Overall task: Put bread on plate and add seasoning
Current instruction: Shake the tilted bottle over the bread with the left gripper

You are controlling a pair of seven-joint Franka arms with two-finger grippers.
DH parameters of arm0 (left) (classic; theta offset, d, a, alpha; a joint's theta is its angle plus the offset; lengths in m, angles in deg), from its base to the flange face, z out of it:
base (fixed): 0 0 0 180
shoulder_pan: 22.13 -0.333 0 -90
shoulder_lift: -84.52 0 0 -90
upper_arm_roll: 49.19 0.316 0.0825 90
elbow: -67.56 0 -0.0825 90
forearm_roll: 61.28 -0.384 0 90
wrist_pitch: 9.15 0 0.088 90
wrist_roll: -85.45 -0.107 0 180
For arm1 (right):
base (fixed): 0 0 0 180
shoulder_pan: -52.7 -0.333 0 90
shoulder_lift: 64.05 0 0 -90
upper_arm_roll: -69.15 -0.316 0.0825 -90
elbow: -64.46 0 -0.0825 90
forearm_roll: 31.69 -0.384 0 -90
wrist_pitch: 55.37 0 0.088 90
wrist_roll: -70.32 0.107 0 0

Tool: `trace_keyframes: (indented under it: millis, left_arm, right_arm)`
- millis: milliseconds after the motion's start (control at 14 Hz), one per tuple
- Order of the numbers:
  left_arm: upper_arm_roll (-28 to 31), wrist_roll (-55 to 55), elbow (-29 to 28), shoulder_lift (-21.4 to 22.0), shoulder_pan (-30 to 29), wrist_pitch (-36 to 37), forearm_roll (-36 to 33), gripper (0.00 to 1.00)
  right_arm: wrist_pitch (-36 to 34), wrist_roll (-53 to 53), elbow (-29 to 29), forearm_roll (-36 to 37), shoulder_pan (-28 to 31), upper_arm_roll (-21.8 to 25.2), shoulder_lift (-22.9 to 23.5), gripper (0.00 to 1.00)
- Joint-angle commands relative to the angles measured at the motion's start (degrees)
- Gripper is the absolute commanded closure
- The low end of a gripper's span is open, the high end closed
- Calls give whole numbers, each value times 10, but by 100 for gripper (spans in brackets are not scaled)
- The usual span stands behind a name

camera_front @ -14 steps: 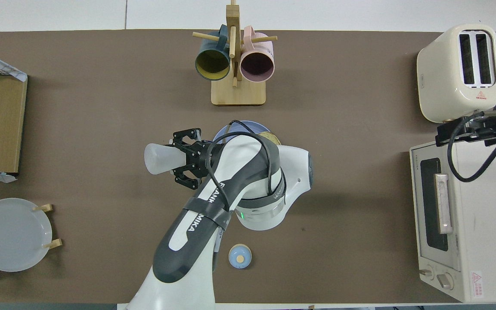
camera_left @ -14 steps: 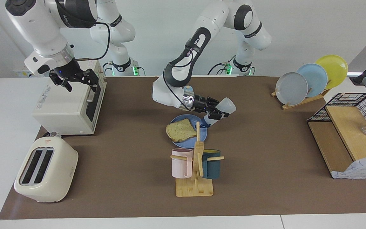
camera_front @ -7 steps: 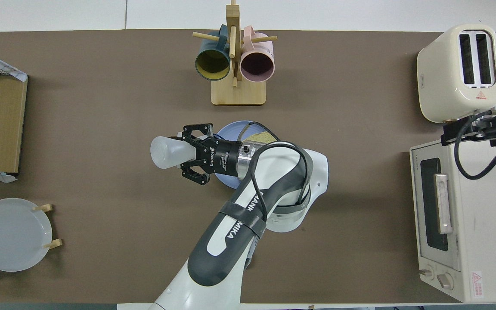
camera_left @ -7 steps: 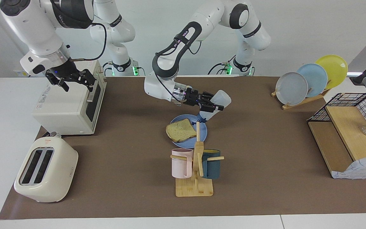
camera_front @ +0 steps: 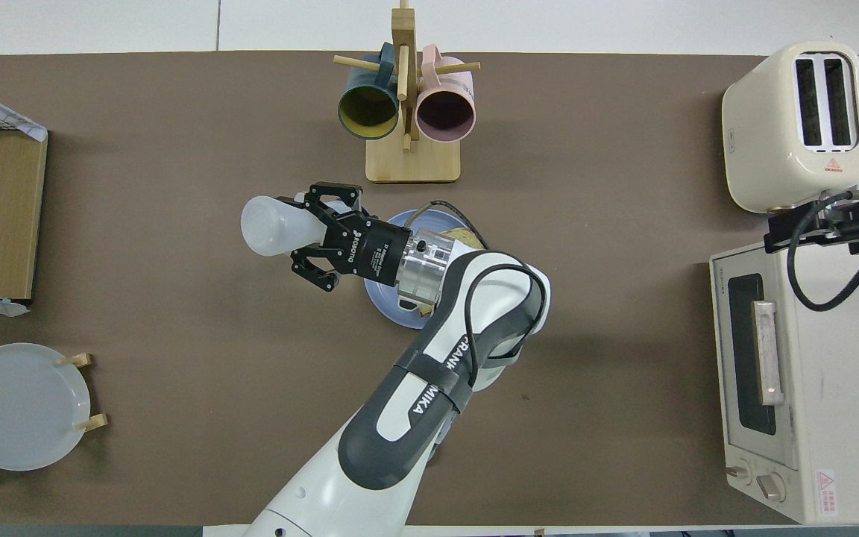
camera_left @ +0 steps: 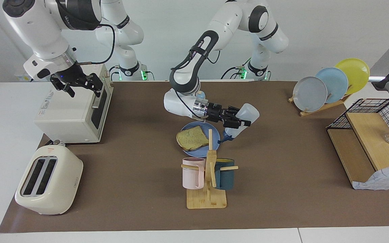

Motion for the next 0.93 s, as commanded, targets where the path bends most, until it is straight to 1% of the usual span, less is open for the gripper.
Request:
trace_keyframes:
  millis: [0,71,214,428,641,855]
  left_arm:
    - [0,-3,-13,2,28,3,-8,100]
    - [0,-3,-21,-1,45,4,-2,100]
    - [0,-2,-22,-1,77,10,32,100]
    - [0,-2,-17,0,94,19,39,100]
    - [1,-2,-18,0,80,4,36,100]
    - [2,-2,-20,-3,26,-41,16,100]
  right_arm:
    - [6,-11,-5,0,12,-1,-7,0]
    - [5,-12,-5,-1,12,-1,-7,0]
    - [6,-11,-5,0,15,0,-6,0]
    - [4,-13,-6,0,25,0,-7,0]
    - [1,-13,-7,0,22,-1,-7,0]
    - [1,-13,-7,0,22,-1,-7,0]
